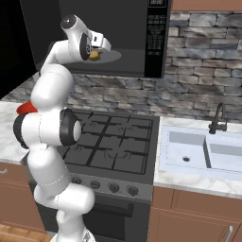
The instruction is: Place the sponge inside the microwave to prepare for sanitizing.
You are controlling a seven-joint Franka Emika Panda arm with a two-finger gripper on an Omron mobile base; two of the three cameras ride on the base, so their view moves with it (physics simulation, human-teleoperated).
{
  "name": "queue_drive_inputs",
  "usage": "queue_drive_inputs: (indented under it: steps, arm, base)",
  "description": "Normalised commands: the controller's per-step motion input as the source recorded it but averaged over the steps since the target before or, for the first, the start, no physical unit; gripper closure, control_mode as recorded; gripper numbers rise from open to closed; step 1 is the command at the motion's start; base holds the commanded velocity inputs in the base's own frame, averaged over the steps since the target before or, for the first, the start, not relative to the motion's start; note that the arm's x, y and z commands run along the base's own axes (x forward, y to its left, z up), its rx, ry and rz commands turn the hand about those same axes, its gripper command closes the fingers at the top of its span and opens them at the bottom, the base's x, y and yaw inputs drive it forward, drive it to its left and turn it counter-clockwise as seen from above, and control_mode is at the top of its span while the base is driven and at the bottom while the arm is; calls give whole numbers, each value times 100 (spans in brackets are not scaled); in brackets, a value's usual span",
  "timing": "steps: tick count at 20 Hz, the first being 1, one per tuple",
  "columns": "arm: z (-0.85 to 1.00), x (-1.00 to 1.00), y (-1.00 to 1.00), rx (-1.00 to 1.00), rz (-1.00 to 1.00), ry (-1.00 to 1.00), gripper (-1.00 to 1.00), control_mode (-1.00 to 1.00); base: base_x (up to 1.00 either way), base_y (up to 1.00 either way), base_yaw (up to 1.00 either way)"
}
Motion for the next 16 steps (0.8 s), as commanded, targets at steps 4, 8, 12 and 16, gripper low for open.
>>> queue_drive_inputs:
  steps: [4, 8, 12, 16]
  arm:
    - [-6, 24, 0, 0, 0, 0, 100, -100]
    - [-5, 11, 0, 0, 0, 0, 100, -100]
    - [-23, 1, 0, 0, 0, 2, 100, -100]
    - [-21, 2, 0, 0, 0, 1, 100, -100]
  base:
    - [0, 0, 0]
    - [0, 0, 0]
    - [0, 0, 0]
    - [0, 0, 0]
